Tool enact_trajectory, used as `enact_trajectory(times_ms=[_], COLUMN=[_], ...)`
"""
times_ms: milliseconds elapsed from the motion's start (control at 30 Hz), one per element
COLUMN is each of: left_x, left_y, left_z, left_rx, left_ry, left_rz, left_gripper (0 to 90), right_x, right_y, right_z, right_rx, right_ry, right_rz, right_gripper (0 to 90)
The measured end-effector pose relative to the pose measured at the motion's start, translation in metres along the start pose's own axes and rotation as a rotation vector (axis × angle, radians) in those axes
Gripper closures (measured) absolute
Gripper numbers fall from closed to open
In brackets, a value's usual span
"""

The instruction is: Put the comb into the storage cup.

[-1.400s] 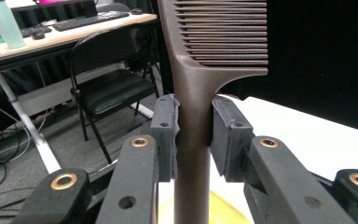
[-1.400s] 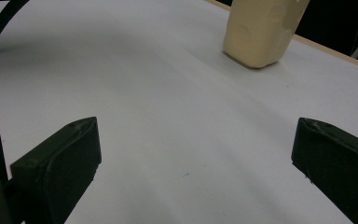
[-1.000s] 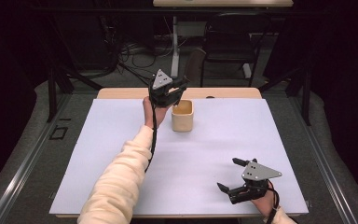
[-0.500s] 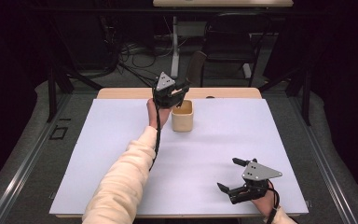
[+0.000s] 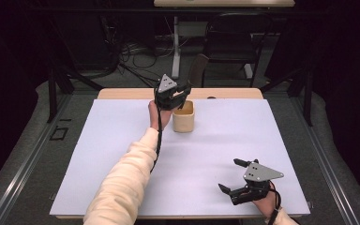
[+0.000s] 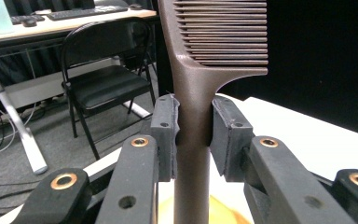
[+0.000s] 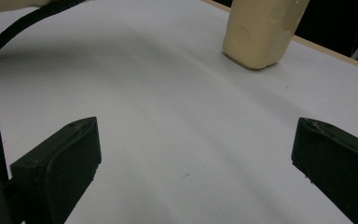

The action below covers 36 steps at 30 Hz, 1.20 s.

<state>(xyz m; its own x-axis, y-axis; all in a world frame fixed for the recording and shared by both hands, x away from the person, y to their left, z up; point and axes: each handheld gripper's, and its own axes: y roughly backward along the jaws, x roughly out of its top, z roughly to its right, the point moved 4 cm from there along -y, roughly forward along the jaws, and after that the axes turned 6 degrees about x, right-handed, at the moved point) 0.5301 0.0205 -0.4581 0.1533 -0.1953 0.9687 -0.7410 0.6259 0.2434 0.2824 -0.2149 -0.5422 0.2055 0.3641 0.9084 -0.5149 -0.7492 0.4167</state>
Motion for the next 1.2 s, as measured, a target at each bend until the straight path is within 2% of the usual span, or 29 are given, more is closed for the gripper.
enact_trajectory(times_ms=[467, 1200], left_x=[-0.008, -0.021], left_y=[-0.002, -0.005], left_z=[0.002, -0.001], left_rx=[-0.018, -0.023], left_ry=[-0.020, -0.046], left_rz=[-0.031, -0.081], left_gripper=[72.0, 71.9], right_x=[0.000, 0.000], right_y=[0.000, 0.000], right_z=[0.000, 0.000], right_rx=[0.000, 0.002], right_ry=[0.002, 0.003], right_rz=[-0.001, -0.003], right_gripper=[1.0, 1.0])
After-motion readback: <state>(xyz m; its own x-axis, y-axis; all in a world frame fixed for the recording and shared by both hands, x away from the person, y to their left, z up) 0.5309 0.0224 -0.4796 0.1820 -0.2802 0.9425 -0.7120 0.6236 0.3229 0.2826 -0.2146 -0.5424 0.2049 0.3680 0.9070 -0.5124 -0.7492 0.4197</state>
